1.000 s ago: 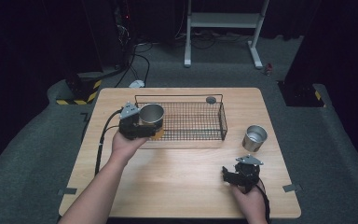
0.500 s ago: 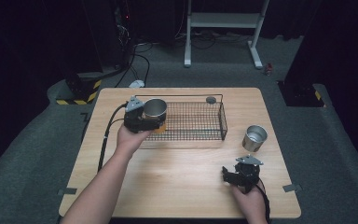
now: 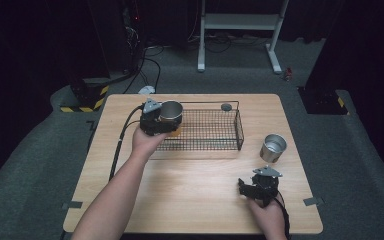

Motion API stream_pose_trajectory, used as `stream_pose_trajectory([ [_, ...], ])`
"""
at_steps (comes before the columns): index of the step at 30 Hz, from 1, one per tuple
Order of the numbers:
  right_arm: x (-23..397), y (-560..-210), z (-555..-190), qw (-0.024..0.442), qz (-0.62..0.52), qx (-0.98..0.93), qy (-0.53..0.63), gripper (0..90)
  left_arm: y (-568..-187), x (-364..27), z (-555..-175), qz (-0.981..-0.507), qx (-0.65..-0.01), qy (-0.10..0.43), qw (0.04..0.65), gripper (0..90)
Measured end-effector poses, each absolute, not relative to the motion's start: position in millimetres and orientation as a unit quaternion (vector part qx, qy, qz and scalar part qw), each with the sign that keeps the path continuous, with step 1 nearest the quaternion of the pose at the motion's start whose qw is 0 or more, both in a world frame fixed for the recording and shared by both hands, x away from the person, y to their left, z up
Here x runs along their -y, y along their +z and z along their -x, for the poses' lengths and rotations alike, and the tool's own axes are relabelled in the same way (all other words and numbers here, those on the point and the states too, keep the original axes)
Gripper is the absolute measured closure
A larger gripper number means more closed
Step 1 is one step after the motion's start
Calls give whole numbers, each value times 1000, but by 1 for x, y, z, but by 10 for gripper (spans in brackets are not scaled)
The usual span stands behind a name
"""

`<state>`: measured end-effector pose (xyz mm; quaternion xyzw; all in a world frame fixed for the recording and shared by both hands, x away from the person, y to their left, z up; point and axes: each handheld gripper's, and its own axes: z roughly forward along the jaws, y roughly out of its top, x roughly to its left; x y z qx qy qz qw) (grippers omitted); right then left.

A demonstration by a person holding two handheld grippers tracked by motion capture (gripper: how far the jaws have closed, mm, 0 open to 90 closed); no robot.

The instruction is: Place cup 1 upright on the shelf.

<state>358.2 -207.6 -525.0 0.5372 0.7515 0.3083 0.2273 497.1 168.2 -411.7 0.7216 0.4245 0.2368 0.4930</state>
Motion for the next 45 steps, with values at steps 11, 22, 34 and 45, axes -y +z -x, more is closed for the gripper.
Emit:
stream_pose_trajectory([
  [11,208,-525,-358,227,-537,-752,308,132,-421,-171,-507,-717,-447,229,484,138],
  [22,208,-525,-358,227,-537,-752,308,132,-436,-164,-512,-724,-461,234,458,137],
  [34,208,-525,-358,227,-537,-752,309,132,-445,-163,-515,-722,-475,217,454,138],
  [45,208,-525,-358,227,-537,-752,308,132,-455,-161,-515,-726,-484,213,440,137],
])
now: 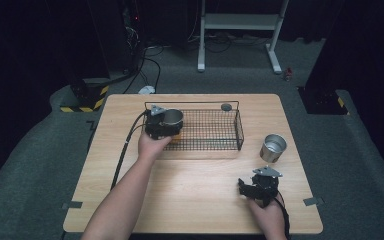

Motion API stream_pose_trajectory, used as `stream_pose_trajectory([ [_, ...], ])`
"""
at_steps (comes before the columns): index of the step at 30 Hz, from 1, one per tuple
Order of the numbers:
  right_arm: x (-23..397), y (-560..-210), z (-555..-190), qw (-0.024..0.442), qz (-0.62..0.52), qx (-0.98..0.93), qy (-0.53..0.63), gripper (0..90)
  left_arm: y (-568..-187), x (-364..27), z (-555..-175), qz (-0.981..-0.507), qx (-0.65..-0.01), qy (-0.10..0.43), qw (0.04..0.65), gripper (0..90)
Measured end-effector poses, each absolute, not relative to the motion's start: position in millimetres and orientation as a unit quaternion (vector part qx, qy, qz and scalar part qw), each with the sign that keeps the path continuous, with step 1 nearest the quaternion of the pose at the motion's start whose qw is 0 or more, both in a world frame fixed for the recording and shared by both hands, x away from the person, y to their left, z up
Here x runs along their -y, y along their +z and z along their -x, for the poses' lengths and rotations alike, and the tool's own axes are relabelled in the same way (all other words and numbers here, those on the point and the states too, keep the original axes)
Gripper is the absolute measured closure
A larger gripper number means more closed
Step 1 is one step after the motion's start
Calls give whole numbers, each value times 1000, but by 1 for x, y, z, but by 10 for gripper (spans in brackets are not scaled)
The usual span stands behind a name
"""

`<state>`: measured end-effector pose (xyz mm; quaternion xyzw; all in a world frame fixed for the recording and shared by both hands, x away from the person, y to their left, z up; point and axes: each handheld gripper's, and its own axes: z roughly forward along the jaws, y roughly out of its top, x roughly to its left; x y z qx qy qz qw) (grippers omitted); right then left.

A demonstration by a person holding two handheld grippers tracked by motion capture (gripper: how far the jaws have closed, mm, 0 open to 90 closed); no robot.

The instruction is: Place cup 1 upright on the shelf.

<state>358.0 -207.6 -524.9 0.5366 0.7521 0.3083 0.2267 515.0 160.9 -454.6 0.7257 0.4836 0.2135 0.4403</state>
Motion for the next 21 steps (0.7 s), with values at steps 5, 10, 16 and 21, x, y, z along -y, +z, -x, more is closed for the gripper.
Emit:
stream_pose_trajectory([
  [5,208,-525,-358,227,-537,-752,309,132,-457,-161,-516,-727,-487,213,435,137],
  [10,208,-525,-358,227,-537,-752,308,133,-459,-161,-517,-727,-492,214,429,138],
  [16,208,-525,-358,227,-537,-752,308,132,-461,-162,-517,-728,-494,218,424,138],
  [21,208,-525,-358,227,-537,-752,308,132,-462,-161,-517,-728,-492,222,422,138],
])
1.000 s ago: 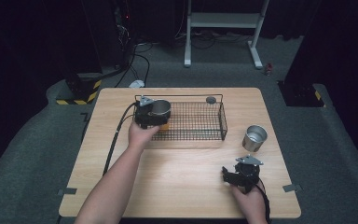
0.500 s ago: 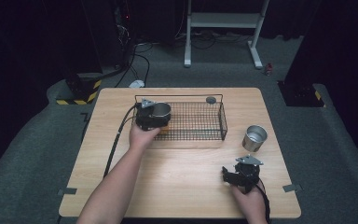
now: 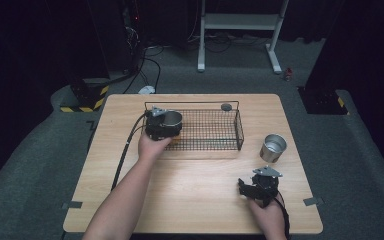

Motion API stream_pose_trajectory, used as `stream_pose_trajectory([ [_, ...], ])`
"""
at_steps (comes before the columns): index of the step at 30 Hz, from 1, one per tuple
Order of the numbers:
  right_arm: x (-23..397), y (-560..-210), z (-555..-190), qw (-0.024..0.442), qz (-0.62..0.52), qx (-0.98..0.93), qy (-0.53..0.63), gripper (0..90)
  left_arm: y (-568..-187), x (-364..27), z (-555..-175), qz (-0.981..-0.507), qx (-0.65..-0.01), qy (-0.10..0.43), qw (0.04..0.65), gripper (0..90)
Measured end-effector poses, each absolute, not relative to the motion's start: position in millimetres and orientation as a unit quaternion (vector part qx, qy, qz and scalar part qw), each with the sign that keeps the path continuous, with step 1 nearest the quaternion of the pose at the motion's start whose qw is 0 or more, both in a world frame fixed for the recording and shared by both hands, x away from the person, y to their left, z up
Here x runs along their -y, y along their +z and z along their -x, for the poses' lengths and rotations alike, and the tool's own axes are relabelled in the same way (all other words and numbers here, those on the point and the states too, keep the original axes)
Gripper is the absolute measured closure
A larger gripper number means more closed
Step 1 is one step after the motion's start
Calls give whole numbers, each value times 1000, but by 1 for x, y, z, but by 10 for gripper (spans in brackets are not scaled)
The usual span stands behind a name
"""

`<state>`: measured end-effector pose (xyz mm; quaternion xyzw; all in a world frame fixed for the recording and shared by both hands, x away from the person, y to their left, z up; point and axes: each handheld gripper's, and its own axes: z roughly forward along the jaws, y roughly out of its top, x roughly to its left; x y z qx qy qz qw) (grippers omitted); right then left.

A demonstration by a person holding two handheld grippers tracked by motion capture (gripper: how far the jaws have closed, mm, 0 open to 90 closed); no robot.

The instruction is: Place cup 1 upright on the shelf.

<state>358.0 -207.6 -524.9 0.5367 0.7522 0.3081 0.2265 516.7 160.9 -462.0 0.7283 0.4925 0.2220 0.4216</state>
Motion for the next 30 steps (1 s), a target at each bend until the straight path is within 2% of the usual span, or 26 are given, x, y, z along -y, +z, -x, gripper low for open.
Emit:
stream_pose_trajectory([
  [30,208,-525,-358,227,-537,-752,308,132,-463,-160,-514,-739,-483,236,407,136],
])
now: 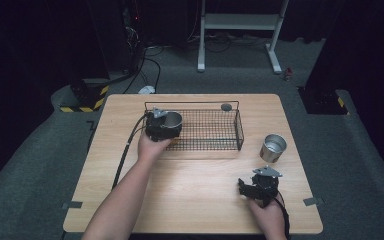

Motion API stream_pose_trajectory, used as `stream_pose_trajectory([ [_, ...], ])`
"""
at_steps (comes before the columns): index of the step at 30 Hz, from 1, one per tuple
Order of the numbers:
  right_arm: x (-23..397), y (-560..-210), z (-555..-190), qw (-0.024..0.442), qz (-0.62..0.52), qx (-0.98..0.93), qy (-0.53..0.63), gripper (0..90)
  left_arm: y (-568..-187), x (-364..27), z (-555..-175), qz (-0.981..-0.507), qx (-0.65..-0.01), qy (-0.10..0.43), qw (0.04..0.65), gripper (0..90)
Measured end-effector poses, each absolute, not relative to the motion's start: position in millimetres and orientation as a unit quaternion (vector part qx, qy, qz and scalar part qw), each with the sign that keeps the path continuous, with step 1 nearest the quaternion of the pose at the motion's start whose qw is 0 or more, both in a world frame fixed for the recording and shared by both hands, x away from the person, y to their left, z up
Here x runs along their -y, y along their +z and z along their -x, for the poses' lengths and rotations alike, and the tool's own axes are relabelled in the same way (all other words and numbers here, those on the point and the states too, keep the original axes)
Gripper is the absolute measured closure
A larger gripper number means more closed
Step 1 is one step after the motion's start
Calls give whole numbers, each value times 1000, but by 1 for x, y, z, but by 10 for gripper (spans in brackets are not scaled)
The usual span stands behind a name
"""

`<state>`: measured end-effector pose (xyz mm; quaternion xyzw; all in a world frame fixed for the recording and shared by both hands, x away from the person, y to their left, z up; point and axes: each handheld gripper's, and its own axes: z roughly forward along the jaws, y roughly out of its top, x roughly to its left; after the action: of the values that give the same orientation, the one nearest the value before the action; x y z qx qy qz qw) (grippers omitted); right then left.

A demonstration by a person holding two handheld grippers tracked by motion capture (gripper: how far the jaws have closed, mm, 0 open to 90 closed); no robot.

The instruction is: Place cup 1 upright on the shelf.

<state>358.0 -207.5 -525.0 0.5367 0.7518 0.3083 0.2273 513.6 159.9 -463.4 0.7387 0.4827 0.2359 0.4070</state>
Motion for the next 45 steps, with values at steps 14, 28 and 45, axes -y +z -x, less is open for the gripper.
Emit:
stream_pose_trajectory([
  [14,207,-525,-358,227,-537,-752,308,133,-465,-162,-511,-753,-482,228,386,73],
  [28,208,-525,-358,227,-537,-752,308,133,-452,-170,-500,-751,-481,233,387,3],
  [45,207,-525,-358,227,-536,-752,308,133,-453,-189,-468,-745,-481,232,400,1],
])
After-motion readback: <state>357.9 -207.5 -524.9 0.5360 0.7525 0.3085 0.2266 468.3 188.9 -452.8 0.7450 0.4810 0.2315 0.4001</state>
